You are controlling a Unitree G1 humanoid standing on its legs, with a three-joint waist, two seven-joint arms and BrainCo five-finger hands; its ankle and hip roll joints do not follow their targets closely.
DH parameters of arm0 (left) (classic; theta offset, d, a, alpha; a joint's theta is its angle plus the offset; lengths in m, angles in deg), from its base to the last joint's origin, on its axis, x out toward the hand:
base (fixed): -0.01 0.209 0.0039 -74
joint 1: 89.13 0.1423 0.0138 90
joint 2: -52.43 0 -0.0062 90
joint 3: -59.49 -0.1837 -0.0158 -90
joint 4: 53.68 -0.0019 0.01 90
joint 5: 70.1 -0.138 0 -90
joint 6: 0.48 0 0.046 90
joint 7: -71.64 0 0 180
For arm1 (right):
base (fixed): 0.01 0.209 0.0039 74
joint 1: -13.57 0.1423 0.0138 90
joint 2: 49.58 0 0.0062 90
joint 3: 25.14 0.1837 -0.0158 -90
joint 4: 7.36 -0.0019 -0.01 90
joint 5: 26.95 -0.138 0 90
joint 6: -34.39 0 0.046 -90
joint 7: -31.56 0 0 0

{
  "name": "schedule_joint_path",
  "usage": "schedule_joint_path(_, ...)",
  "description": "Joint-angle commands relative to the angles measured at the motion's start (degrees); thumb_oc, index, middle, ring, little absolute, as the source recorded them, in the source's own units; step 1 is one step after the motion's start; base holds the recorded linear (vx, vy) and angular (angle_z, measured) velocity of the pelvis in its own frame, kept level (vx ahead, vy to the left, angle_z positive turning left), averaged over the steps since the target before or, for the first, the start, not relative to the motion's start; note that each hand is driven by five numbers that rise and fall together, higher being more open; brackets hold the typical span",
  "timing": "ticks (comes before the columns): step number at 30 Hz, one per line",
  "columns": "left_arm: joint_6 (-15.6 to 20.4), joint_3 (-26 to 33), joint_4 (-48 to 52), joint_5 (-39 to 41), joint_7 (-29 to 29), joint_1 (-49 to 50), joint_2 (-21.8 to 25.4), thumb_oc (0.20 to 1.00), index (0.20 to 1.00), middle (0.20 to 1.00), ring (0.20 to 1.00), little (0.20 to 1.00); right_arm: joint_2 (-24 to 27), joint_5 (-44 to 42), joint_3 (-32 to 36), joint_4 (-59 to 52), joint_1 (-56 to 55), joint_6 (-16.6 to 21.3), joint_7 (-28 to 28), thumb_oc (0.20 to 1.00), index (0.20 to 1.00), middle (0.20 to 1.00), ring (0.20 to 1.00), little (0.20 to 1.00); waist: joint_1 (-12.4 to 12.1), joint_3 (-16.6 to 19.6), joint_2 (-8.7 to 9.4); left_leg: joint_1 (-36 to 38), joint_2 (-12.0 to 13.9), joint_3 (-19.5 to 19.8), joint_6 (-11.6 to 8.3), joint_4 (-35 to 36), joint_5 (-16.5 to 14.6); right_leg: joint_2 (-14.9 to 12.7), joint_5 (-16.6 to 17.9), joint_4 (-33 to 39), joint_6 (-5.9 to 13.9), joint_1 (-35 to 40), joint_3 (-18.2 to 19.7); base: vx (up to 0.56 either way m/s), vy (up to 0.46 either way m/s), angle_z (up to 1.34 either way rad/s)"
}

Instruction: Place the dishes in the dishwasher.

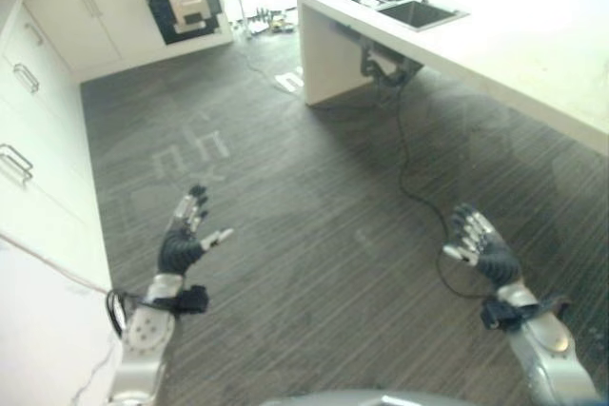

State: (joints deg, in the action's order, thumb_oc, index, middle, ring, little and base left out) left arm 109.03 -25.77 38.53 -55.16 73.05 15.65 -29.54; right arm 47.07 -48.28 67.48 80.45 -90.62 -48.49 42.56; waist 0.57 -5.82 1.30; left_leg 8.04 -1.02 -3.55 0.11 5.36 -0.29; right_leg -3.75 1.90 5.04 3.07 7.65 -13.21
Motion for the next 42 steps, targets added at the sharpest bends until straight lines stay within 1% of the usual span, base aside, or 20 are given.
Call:
schedule_joint_path(1,2.93,0.82,0.87,-1.12,-0.27,-4.28,1.91,1.0,1.0,1.0,1.0,1.0,-0.38,0.08,-0.69,-2.1,4.53,3.57,1.05,1.0,1.0,1.0,1.0,1.0,-0.79,-0.07,0.15,1.21,0.22,-4.23,-0.76,-0.36,-4.68,0.4,-3.9,-0.28,2.85,1.36,-1.21,0.0,0.0,0.0)
schedule_joint_path(3,1.7,0.56,1.03,3.07,2.67,-3.92,1.24,1.0,1.0,1.0,1.0,1.0,-0.5,-0.02,-0.86,-2.33,4.32,3.65,1.75,1.0,1.0,1.0,1.0,1.0,-0.75,-0.02,0.12,1.2,0.23,-4.26,-0.8,-0.36,-4.6,0.34,-3.79,-0.28,2.94,1.28,-1.16,0.0,0.0,0.0)
schedule_joint_path(5,1.17,0.03,1.33,4.45,3.19,-3.82,0.67,1.0,1.0,1.0,1.0,1.0,-0.63,-0.48,-0.99,-2.56,4.27,4.19,2.37,1.0,1.0,1.0,1.0,1.0,-0.74,-0.09,0.18,1.2,0.27,-4.32,-0.75,-0.36,-4.58,0.3,-3.7,-0.33,2.97,1.21,-1.21,0.0,0.0,0.0)
schedule_joint_path(12,1.59,-0.73,1.42,12.15,6.32,-3.79,-1.7,1.0,1.0,1.0,1.0,1.0,-1.01,-2.15,-2.01,-3.91,4.81,4.13,4.23,1.0,1.0,1.0,1.0,1.0,-0.73,-0.45,0.15,1.24,0.11,-4.09,-0.57,-0.36,-4.69,0.54,-3.83,-0.51,2.79,1.16,-0.92,0.0,-0.006,0.0)
schedule_joint_path(15,1.18,-1.41,1.56,12.75,5.05,-3.36,-2.35,1.0,1.0,1.0,1.0,1.0,-1.16,-2.32,-2.03,-4.2,4.44,3.57,4.01,1.0,1.0,1.0,1.0,1.0,-0.84,-0.65,0.15,1.2,0.19,-3.94,-0.65,-0.36,-4.63,0.68,-3.94,-0.43,2.67,1.19,-1.08,0.01,-0.101,0.02)
schedule_joint_path(22,2.36,-0.05,3.02,15.65,2.35,-1.29,-3.68,1.0,1.0,1.0,1.0,1.0,-1.04,-2.55,-1.64,-5.81,3.04,5.37,3.93,1.0,1.0,1.0,1.0,1.0,-1.3,-1.31,0.42,1.44,0.5,-3.37,-1.18,-1.27,-3.91,1.72,-4.64,-0.33,1.47,1.32,-0.82,0.02,-0.104,0.09)
schedule_joint_path(24,2.85,-0.26,2.9,16.4,1.86,-1.7,-4.02,1.0,1.0,1.0,1.0,1.0,-0.05,-3.03,-1.23,-5.97,3.67,5.35,3.93,1.0,1.0,1.0,1.0,1.0,-1.4,-2.72,1.42,-2.62,0.19,-4.34,-1.72,-10.19,-5.48,0.89,-4.56,-0.8,0.53,1.08,-1.04,-0.05,-0.116,0.11)
schedule_joint_path(25,3.38,-0.62,2.5,17.31,2.24,-2.16,-4.26,1.0,1.0,1.0,1.0,1.0,0.66,-3.39,-0.87,-6.14,4.13,5.56,4.0,1.0,1.0,1.0,1.0,1.0,-1.67,-4.23,2.27,-8.72,0.16,-3.83,-2.48,-21.47,-4.29,0.16,-4.6,-1.42,-0.53,0.7,-1.09,-0.1,-0.106,0.33)
schedule_joint_path(26,3.22,-1.08,1.98,18.41,3.01,-2.56,-4.92,1.0,1.0,1.0,1.0,1.0,1.02,-3.16,-0.64,-5.73,4.35,6.09,3.77,1.0,1.0,1.0,1.0,1.0,-1.86,-5.88,2.42,-14.62,0.72,-4.01,-3.85,-30.34,-1.0,0.13,-4.63,-2.49,-1.65,0.18,-1.44,-0.05,-0.079,0.45)
schedule_joint_path(27,3.04,-1.53,1.02,18.75,3.52,-2.96,-5.37,1.0,1.0,1.0,1.0,1.0,1.21,-2.56,-0.59,-5.21,4.61,6.21,3.38,1.0,1.0,1.0,1.0,1.0,-1.69,-6.86,2.06,-17.21,2.52,-5.12,-4.62,-32.06,1.1,0.68,-4.93,-3.36,-2.15,0.04,-1.76,0.02,-0.023,0.7)
schedule_joint_path(28,3.11,-1.71,0.77,18.69,3.74,-3.02,-5.46,1.0,1.0,1.0,1.0,1.0,1.3,-2.46,-0.57,-5.05,4.67,6.29,3.18,1.0,1.0,1.0,1.0,1.0,-1.61,-7.19,1.93,-17.63,3.25,-5.8,-4.73,-31.28,1.52,0.83,-5.1,-3.59,-2.15,0.15,-1.75,0.21,0.059,0.6)
schedule_joint_path(29,2.49,-2.53,0.3,19.2,4.12,-3.01,-5.8,1.0,1.0,1.0,1.0,1.0,1.55,-2.19,-0.39,-4.6,4.81,6.1,2.9,1.0,1.0,1.0,1.0,1.0,-1.47,-8.41,1.33,-18.0,5.55,-8.18,-5.09,-26.55,3.11,1.39,-5.94,-4.4,-1.86,0.9,-1.35,0.48,0.218,0.45)
schedule_joint_path(30,2.86,-2.92,1.03,18.94,4.18,-1.21,-6.06,1.0,1.0,1.0,1.0,1.0,1.82,-3.03,0.02,-5.12,3.89,5.91,4.2,1.0,1.0,1.0,1.0,1.0,-1.81,-8.76,-0.56,-17.54,8.52,-9.44,-6.41,-14.66,8.06,3.34,-7.2,-4.3,-0.87,2.58,-0.22,0.51,0.233,0.19)
schedule_joint_path(31,2.97,-2.95,1.24,18.9,4.11,-0.76,-6.08,1.0,1.0,1.0,1.0,1.0,1.92,-3.15,0.15,-5.31,3.49,5.97,4.6,1.0,1.0,1.0,1.0,1.0,-2.02,-8.79,-0.74,-17.06,8.7,-9.48,-6.71,-12.38,9.27,3.52,-7.4,-4.14,-0.76,3.08,0.09,0.57,0.286,0.04)
schedule_joint_path(33,3.87,-2.5,1.94,19.52,3.53,1.74,-6.36,1.0,1.0,1.0,1.0,1.0,2.58,-3.2,0.81,-5.86,1.31,6.75,7.7,1.0,1.0,1.0,1.0,1.0,-3.2,-9.03,-1.97,-16.9,11.42,-7.98,-8.97,-2.69,16.45,4.95,-9.18,-2.67,-0.62,6.98,2.63,0.5,0.258,-0.03)
schedule_joint_path(34,4.19,-2.32,1.78,19.75,3.45,2.13,-6.68,1.0,1.0,1.0,1.0,1.0,2.93,-2.86,0.91,-5.61,1.01,7.27,8.55,1.0,1.0,1.0,1.0,1.0,-3.45,-9.25,-2.18,-17.46,12.12,-7.37,-9.41,-1.89,17.19,5.14,-9.98,-2.67,-0.79,8.04,3.44,0.43,0.261,-0.32)
schedule_joint_path(35,4.4,-2.21,1.72,19.78,3.44,2.26,-6.91,1.0,1.0,1.0,1.0,1.0,3.28,-2.52,0.85,-5.75,0.91,7.5,8.77,1.0,1.0,1.0,1.0,1.0,-3.55,-9.41,-2.33,-17.5,12.22,-7.13,-9.44,-2.08,17.33,5.12,-10.55,-2.81,-0.89,8.54,3.9,0.41,0.289,-0.67)
schedule_joint_path(38,4.75,-2.18,1.68,18.44,2.04,1.88,-6.46,1.0,1.0,1.0,1.0,1.0,4.03,-3.46,0.41,-6.71,1.32,6.96,9.27,1.0,1.0,1.0,1.0,1.0,-3.77,-8.6,-2.01,-15.62,10.78,-7.8,-7.24,-2.37,12.1,2.52,-12.52,-5.1,0.44,9.93,4.34,0.42,0.326,-0.77)
schedule_joint_path(40,3.34,-1.49,2.15,19.0,3.0,0.68,-5.16,1.0,1.0,1.0,1.0,1.0,3.37,-5.03,0.77,-8.42,1.24,5.73,8.73,1.0,1.0,1.0,1.0,1.0,-5.0,-7.02,-0.56,-15.5,8.12,-6.92,-4.82,-3.09,8.21,0.24,-13.67,-6.25,2.23,12.24,4.52,0.35,0.262,-0.57)
schedule_joint_path(42,3.16,-1.35,2.91,17.62,4.72,0.16,-4.1,1.0,1.0,1.0,1.0,1.0,2.08,-4.61,0.68,-9.33,1.41,5.91,7.44,1.0,1.0,1.0,1.0,1.0,-6.17,-5.33,0.46,-15.38,6.48,-6.8,-2.96,-2.69,7.07,-1.29,-14.61,-8.1,3.85,12.63,3.32,0.26,0.206,-0.16)
